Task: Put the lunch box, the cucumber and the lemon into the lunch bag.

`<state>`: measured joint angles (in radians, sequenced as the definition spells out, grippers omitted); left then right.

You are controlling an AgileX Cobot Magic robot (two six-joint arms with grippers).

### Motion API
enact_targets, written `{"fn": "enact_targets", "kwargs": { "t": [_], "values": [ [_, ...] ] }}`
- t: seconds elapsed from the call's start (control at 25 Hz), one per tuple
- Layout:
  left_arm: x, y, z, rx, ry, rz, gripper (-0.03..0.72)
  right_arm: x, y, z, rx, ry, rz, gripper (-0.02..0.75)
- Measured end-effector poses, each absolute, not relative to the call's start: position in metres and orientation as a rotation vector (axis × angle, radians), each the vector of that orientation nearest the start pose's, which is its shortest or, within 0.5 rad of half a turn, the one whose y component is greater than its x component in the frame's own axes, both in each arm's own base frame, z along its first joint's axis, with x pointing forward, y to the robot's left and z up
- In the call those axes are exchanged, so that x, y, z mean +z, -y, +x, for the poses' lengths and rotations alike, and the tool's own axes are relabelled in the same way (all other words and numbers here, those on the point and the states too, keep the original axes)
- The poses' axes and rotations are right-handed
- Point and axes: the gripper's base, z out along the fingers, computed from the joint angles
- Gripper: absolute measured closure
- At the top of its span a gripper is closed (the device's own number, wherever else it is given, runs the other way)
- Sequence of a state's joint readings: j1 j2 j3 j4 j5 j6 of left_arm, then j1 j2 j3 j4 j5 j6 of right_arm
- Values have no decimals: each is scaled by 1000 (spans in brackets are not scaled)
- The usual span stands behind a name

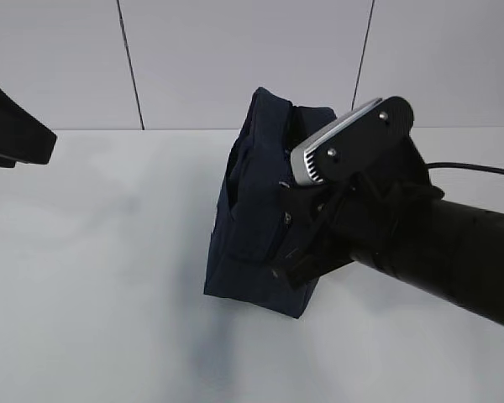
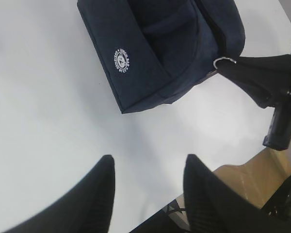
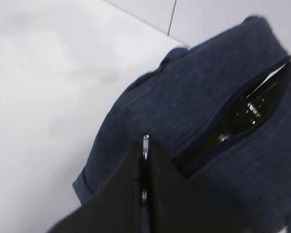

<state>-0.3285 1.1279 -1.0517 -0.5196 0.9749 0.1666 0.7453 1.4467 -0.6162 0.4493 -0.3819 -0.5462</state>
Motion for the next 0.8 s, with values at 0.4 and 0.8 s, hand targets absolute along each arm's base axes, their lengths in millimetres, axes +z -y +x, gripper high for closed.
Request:
{"fn": "enact_targets", "kwargs": {
  "t": [0.4, 0.8],
  "values": [
    [355, 106, 192, -724, -2449, 446, 350, 260, -191, 217, 288, -1752, -846, 730],
    [356, 114, 194, -770, -2333, 676, 350, 279, -205, 226, 312, -1756, -914, 730]
  ]
}}
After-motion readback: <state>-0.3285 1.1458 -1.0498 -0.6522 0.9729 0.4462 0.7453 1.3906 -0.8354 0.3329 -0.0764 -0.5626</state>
